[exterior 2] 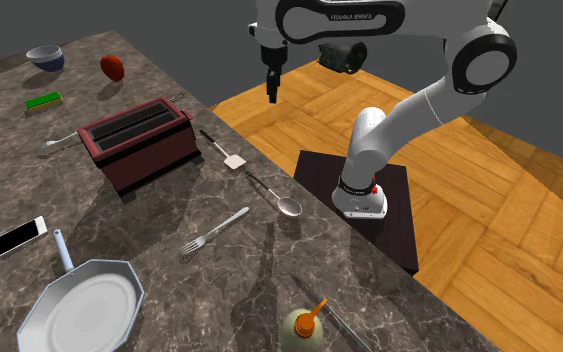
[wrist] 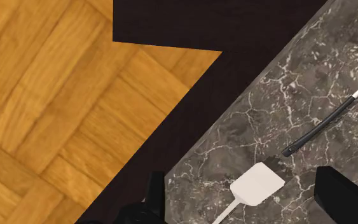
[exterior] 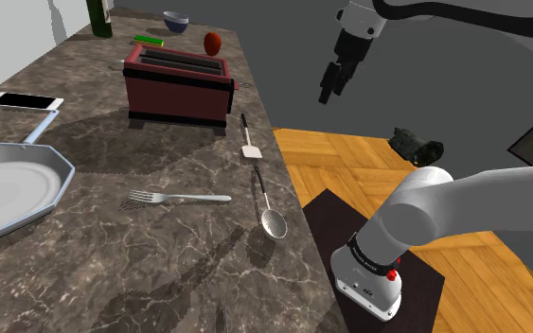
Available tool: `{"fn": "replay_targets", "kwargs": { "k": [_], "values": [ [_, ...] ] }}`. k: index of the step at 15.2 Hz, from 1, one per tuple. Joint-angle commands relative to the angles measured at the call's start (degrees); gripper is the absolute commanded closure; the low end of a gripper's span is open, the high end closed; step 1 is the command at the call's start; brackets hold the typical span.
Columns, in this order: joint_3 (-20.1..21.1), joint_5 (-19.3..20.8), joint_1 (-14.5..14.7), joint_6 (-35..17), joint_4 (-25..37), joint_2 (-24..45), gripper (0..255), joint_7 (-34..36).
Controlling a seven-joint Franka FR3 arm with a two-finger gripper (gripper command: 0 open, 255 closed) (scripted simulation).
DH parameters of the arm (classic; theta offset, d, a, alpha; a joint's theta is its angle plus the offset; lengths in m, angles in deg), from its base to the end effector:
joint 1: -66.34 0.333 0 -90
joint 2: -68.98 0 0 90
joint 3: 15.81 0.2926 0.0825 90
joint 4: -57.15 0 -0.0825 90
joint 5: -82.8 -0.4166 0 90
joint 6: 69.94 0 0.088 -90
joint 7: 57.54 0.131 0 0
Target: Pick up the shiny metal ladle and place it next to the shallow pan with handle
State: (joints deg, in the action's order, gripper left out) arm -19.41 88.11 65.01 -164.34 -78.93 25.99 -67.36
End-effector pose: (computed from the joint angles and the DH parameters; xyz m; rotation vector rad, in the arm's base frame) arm 0.3702 -0.0458 0.5337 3.0851 0.1665 0.0245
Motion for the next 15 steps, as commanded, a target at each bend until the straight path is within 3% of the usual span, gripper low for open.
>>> {"fn": "replay_targets", "kwargs": {
  "k": [1,8,15],
  "values": [
    [0.0,0.0,0.0,0.0,0.0,0.0,0,0.0],
    [6.5,-7.4,-0.7,-6.0,-13.2,-6.7,0,16.0],
    [15.3,-17.6,0.9,-14.3,-22.9,-8.8,0,32.5]
  ]
}}
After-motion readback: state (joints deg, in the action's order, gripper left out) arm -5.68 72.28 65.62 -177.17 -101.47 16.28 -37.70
